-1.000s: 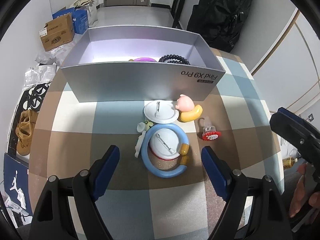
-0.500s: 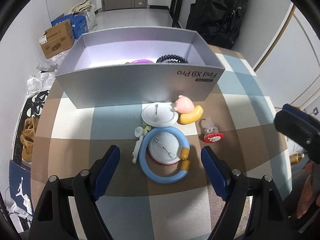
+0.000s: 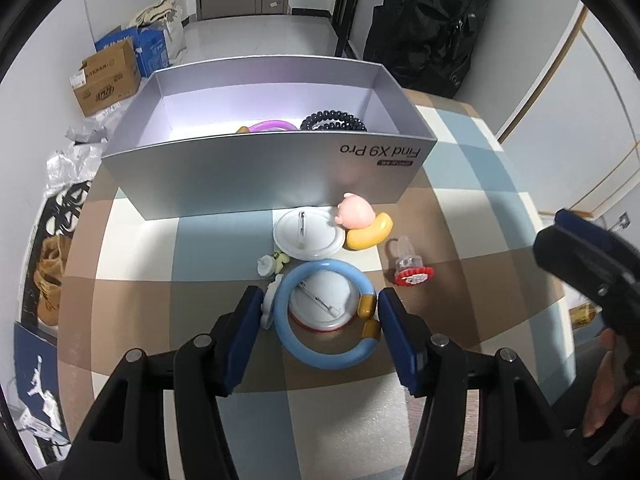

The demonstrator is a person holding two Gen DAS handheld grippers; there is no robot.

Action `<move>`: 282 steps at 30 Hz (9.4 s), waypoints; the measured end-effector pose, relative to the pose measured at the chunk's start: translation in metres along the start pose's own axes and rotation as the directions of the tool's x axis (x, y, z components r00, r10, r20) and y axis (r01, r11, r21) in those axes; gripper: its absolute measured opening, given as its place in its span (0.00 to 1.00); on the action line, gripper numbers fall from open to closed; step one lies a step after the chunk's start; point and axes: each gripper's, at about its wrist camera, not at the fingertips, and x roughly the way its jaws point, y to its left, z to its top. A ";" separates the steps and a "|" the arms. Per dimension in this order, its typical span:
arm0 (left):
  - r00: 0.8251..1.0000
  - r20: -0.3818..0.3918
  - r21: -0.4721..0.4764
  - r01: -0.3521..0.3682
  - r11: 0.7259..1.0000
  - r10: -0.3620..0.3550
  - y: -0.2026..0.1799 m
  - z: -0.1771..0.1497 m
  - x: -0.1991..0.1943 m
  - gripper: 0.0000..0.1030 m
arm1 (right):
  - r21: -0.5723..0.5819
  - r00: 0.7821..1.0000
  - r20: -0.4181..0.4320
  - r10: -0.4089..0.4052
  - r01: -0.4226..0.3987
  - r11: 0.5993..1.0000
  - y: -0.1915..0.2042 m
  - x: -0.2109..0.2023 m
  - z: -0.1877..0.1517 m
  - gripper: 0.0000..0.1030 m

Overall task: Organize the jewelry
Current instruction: 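Lower the left gripper over the blue ring with white badge, then close the left gripper on the blue ring while the right grasps the clear pacifier, then carry the blue ring and pacifier into the silver box and open both grippers, then lift both grippers out of the box back over the mat, then grasp the white round badge with the left gripper and lift it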

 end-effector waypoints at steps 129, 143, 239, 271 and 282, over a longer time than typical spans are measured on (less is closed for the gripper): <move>0.940 0.157 -0.408 0.340 0.847 -0.302 0.074 0.102 0.005 0.54 | 0.075 0.974 -0.035 0.225 -0.222 0.972 0.042 0.080 0.093 0.22; 0.929 0.174 -0.451 0.371 0.812 -0.328 0.077 0.097 0.000 0.75 | 0.079 0.980 0.018 0.199 -0.200 0.977 0.032 0.064 0.093 0.69; 0.997 -0.024 0.056 -0.075 0.996 0.076 -0.023 -0.004 0.015 0.36 | 0.132 0.999 0.044 0.025 -0.031 0.991 -0.017 -0.027 0.003 1.00; 0.972 0.153 -0.190 0.204 0.960 -0.176 0.043 0.018 -0.052 0.36 | 0.104 0.996 -0.065 0.057 -0.050 0.993 0.019 0.026 0.005 1.00; 0.958 0.174 -0.264 0.269 0.926 -0.229 0.072 0.020 -0.053 0.36 | -0.004 0.990 -0.121 0.079 -0.080 0.997 0.058 0.064 0.010 0.83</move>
